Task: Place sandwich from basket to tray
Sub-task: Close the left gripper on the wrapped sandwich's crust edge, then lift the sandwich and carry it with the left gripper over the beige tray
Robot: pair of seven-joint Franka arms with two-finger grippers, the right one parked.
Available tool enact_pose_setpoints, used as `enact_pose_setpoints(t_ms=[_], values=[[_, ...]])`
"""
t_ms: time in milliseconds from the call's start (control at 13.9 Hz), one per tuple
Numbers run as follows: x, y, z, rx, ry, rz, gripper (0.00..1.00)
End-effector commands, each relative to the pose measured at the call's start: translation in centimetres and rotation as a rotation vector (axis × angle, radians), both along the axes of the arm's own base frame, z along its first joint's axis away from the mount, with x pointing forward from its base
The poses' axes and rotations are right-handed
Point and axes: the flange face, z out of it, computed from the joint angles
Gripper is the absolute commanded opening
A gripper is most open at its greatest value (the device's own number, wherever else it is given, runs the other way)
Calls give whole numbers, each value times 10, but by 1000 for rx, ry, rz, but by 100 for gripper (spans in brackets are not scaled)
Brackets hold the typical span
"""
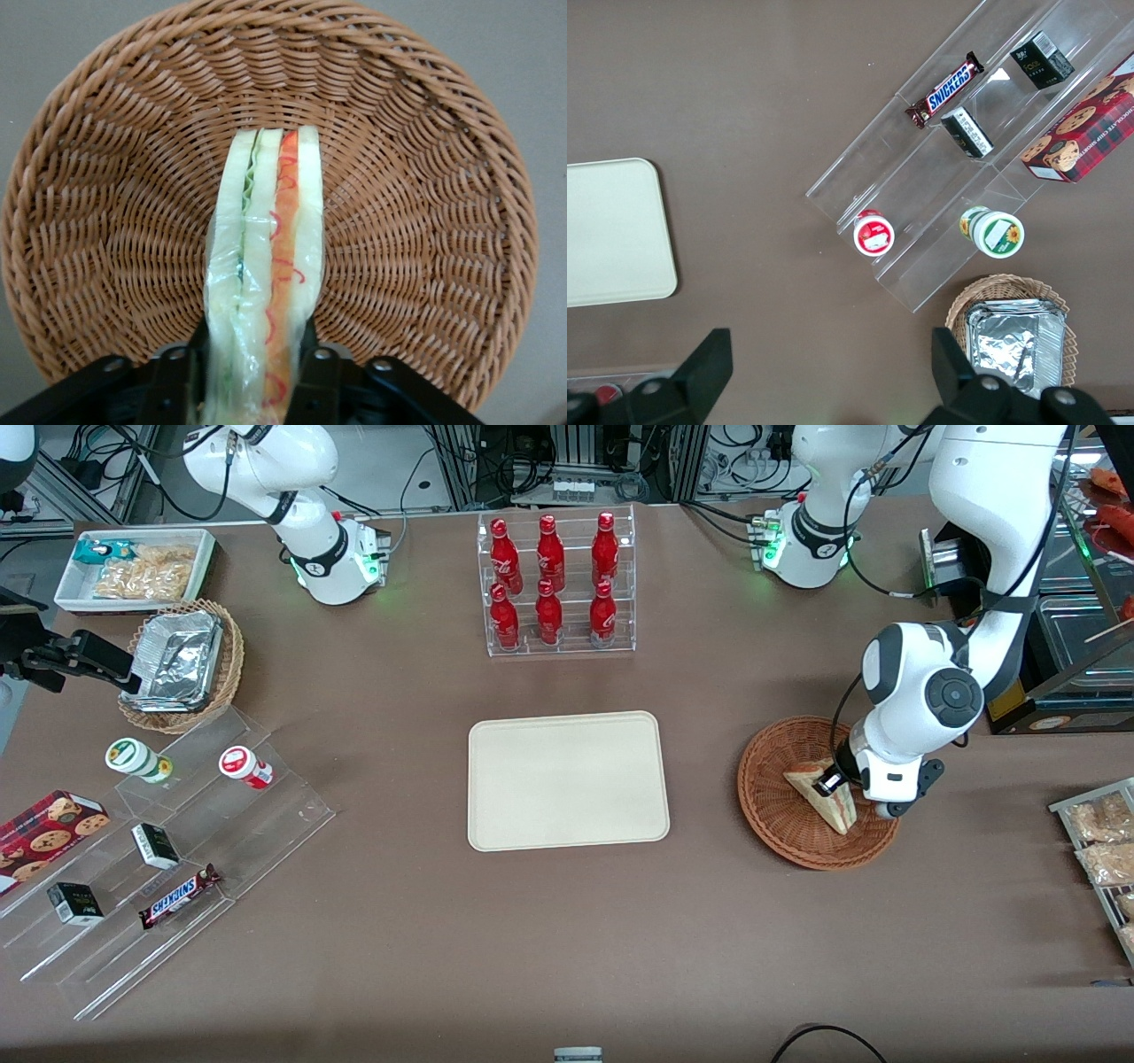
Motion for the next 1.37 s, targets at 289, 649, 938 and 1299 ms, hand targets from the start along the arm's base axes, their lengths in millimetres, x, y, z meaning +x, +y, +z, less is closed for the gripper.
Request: enact_pose_setpoints(t_ms=[289, 649, 938, 1299], values=[[22, -70, 74, -3, 92, -340, 7], [29, -186, 81, -8, 98, -453, 4], [25, -270, 60, -34, 95, -486, 4], [4, -368, 33, -49, 92, -502, 4]])
